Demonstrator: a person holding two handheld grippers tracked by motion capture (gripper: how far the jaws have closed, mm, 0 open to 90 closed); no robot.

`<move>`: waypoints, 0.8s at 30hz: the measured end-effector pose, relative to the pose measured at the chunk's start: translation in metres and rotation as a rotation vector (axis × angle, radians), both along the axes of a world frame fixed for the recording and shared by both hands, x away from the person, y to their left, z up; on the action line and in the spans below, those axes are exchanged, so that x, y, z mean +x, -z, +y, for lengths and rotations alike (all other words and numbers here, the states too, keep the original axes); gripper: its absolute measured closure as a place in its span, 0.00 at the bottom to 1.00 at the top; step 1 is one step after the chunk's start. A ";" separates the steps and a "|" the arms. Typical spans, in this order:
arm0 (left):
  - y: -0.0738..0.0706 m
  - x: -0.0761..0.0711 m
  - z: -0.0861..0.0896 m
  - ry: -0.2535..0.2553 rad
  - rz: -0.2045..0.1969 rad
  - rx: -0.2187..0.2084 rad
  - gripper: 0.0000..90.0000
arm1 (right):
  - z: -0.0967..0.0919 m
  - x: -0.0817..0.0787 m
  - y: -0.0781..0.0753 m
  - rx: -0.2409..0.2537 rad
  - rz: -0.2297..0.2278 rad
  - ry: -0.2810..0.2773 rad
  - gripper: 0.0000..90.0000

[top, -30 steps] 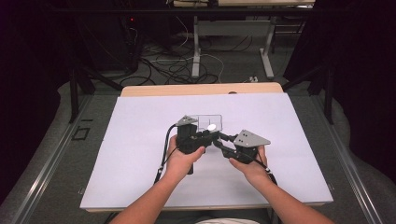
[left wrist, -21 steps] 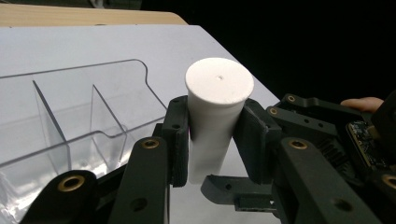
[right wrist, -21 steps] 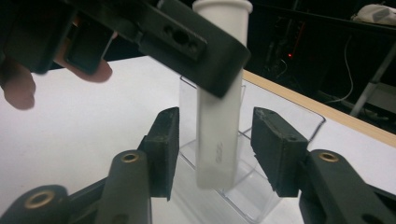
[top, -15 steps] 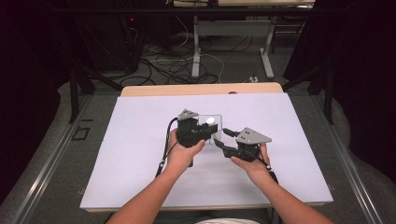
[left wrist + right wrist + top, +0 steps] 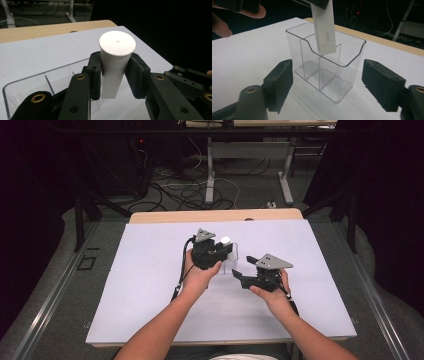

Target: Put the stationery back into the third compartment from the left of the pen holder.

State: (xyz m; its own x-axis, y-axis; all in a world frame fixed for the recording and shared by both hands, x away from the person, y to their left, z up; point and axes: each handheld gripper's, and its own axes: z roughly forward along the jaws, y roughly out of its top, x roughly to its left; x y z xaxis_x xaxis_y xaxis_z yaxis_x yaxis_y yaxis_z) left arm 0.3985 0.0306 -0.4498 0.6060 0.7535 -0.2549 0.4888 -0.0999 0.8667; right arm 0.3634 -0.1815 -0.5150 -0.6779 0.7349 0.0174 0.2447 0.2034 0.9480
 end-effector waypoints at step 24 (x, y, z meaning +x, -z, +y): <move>0.023 0.024 -0.018 -0.044 -0.041 0.090 0.74 | -0.007 0.006 0.005 -0.029 0.032 0.065 0.07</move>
State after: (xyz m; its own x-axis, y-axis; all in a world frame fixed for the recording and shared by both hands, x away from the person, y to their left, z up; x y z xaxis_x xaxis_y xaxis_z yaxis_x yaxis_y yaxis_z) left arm 0.4222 0.0125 -0.4724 0.5805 0.7983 -0.1605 0.4589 -0.1580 0.8743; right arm 0.3696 -0.1883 -0.5197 -0.6285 0.7776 0.0160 0.2879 0.2134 0.9336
